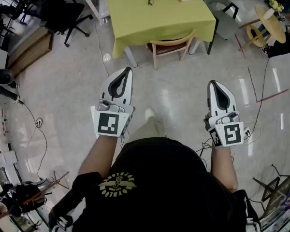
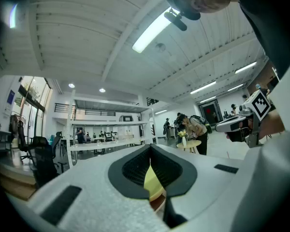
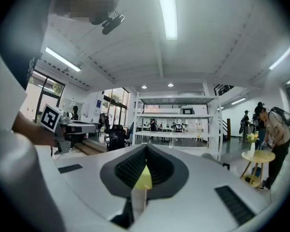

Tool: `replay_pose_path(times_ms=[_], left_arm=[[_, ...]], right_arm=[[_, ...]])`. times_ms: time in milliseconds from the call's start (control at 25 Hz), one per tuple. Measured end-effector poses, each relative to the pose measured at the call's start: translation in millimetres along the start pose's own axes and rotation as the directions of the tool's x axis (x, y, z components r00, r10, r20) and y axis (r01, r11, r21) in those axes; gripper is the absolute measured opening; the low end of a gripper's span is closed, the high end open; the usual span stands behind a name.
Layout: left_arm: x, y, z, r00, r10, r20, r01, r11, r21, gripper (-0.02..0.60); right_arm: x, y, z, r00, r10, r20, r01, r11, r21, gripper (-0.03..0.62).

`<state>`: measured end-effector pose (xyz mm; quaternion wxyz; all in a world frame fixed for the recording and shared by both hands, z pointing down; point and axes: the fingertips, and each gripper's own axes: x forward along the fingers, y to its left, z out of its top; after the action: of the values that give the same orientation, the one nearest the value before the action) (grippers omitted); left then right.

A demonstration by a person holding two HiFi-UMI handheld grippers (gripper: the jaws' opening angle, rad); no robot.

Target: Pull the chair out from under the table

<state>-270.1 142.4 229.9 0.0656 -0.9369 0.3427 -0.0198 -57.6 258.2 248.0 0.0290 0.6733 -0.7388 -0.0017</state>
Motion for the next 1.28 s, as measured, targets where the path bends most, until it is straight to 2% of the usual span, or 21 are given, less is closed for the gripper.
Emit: replay_pose_path(times_ms=[240, 480, 680, 880, 1000, 1160, 1280], left_arm=[[45.0, 37.5, -22.5, 0.999, -0.027, -0.029, 0.027, 1.0, 0.001, 0.009], [74.4, 73.7, -31.3, 0.997, -0.069, -0.02, 0.069, 0.998, -0.013, 0.009], [90.2, 91.9, -31.6, 0.995, -0.095, -0.029, 0.095, 0.995, -0.012, 0.009], [92.2, 90.4, -36.5, 0.992, -0.126, -0.012, 0.125, 0.991, -0.038, 0.009], [93.2, 94.3, -39.1, 0.992, -0.125, -0.019, 0.124, 0.99, -0.06, 0.009], [97.2, 102.6, -35.8, 0.994, -0.105, -0.024, 0.104, 0.994, -0.032, 0.009], [102.4, 107.7, -35.3, 0.996, -0.081, -0.028, 0.079, 0.996, -0.04, 0.009]], right_arm=[[60.9, -8.6, -7.6, 1.0, -0.014, -0.011, 0.014, 1.0, 0.011, 0.009], [105.5, -10.0, -1.2, 0.999, -0.037, -0.009, 0.037, 0.999, 0.015, 0.01], [122.1, -1.6, 11.6, 0.999, -0.041, -0.01, 0.041, 0.999, -0.013, 0.01], [120.7, 0.3, 12.9, 0.999, -0.044, -0.028, 0.043, 0.999, -0.018, 0.01], [122.1, -1.9, 22.0, 0.999, -0.048, -0.019, 0.047, 0.998, -0.03, 0.01], [133.7, -9.5, 28.0, 0.999, -0.043, -0.006, 0.043, 0.998, -0.039, 0.011], [141.1, -19.8, 27.2, 0.999, -0.045, 0.0, 0.045, 0.998, -0.038, 0.011]])
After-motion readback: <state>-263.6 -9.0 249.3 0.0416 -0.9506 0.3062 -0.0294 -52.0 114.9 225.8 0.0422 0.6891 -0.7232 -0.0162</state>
